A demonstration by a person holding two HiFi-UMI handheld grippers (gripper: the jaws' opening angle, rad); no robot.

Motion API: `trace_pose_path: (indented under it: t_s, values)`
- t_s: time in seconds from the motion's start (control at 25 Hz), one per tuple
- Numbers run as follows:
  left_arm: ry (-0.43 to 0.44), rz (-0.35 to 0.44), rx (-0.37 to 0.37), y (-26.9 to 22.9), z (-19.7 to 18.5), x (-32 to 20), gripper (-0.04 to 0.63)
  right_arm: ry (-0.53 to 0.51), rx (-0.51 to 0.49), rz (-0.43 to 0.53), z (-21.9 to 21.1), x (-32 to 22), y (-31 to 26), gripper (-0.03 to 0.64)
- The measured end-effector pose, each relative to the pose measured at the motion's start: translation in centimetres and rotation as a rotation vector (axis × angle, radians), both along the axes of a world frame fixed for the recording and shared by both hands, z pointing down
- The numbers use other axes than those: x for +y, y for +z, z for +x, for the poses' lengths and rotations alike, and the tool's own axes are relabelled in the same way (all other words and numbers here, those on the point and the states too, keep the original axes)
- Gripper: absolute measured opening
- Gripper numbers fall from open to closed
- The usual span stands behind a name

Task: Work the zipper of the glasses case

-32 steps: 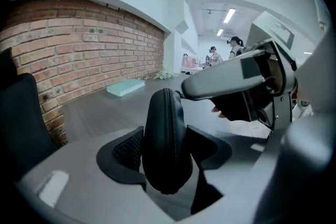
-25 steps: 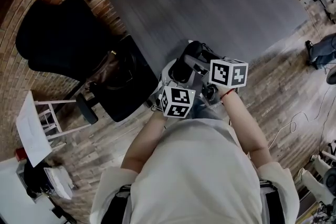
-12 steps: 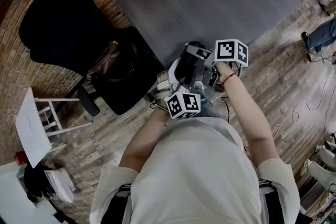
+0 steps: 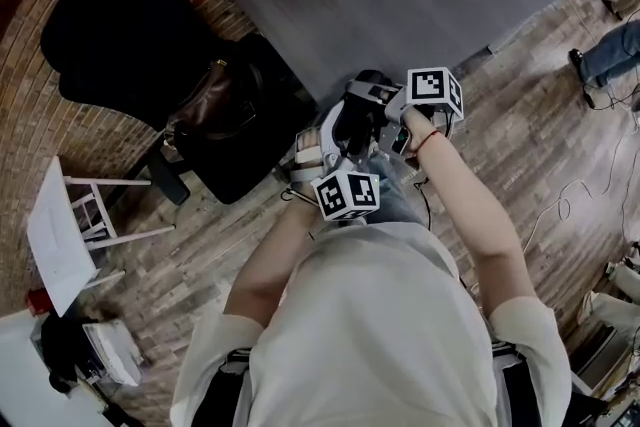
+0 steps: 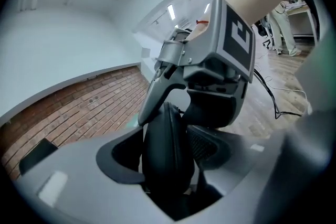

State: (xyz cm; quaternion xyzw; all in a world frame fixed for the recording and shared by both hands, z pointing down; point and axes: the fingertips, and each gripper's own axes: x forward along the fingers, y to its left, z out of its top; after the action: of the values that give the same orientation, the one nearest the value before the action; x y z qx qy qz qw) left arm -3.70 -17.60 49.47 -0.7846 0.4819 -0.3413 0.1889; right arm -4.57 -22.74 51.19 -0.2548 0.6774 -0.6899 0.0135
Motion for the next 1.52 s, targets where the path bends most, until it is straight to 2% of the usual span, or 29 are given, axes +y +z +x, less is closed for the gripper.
trace_pose_path:
  t_s: [0.12, 0.2, 0.28, 0.36, 0.44, 0.52, 0.6, 0.72, 0.8, 0.92, 1.0, 1.04, 1.16, 1.28, 1.4, 1.52]
  values:
    - [0.002, -0.008, 0.022, 0.0, -0.2, 0.7, 0.267, 0.007, 0.004, 0.010, -0.2, 0.7, -0.1, 0.291]
    - [0.023, -0.066, 0.086, 0.2, 0.0, 1.2, 0.272, 0.032, 0.017, 0.028, 0.3, 0.5, -0.2, 0.287]
    - [0.069, -0.186, 0.228, 0.3, 0.3, 1.7, 0.341, 0.066, 0.016, 0.057, 1.4, -0.3, -0.6, 0.284]
    - [0.119, -0.321, 0.425, -0.4, 0.4, 2.2, 0.362, 0.061, -0.017, 0.104, 2.3, -0.8, -1.6, 0.283]
    - [0.174, -0.454, 0.614, -1.9, 0.4, 2.7, 0.362, -0.004, -0.034, 0.194, 2.7, -0.6, -3.0, 0.283]
    - [0.227, -0.583, 0.745, -3.3, 0.5, 3.3, 0.362, -0.088, -0.036, 0.306, 3.0, 0.2, -4.6, 0.284]
    - [0.266, -0.671, 0.837, -4.5, 0.6, 3.9, 0.362, -0.182, -0.083, 0.426, 3.1, 1.6, -6.6, 0.284]
    - [0.332, -0.780, 0.971, -5.7, 0.6, 4.8, 0.362, -0.333, -0.241, 0.571, 2.8, 4.9, -10.3, 0.284]
    - [0.410, -0.872, 1.055, -6.5, 1.2, 6.0, 0.367, -0.437, -0.324, 0.639, 2.3, 7.2, -12.0, 0.283]
    - [0.517, -1.015, 1.203, -7.5, 2.1, 7.6, 0.360, -0.589, -0.331, 0.723, 1.3, 10.2, -12.8, 0.284]
    - [0.570, -1.086, 1.275, -8.0, 2.4, 8.4, 0.353, -0.654, -0.341, 0.752, 0.7, 11.6, -12.9, 0.285]
    - [0.585, -1.105, 1.295, -8.0, 2.4, 8.7, 0.287, -0.673, -0.350, 0.756, 0.5, 12.1, -13.0, 0.285]
    - [0.595, -1.121, 1.297, -7.7, 2.2, 9.4, 0.283, -0.715, -0.349, 0.755, -0.1, 13.0, -12.7, 0.287]
    - [0.561, -1.087, 1.269, -7.1, 1.6, 9.4, 0.279, -0.735, -0.286, 0.762, -0.2, 12.9, -12.0, 0.281]
    - [0.529, -1.037, 1.210, -6.3, 1.2, 9.2, 0.279, -0.770, -0.194, 0.725, 0.4, 11.9, -11.1, 0.319]
    - [0.511, -1.017, 1.114, -5.1, 1.5, 9.5, 0.279, -0.849, -0.075, 0.727, 0.5, 10.6, -11.0, 0.341]
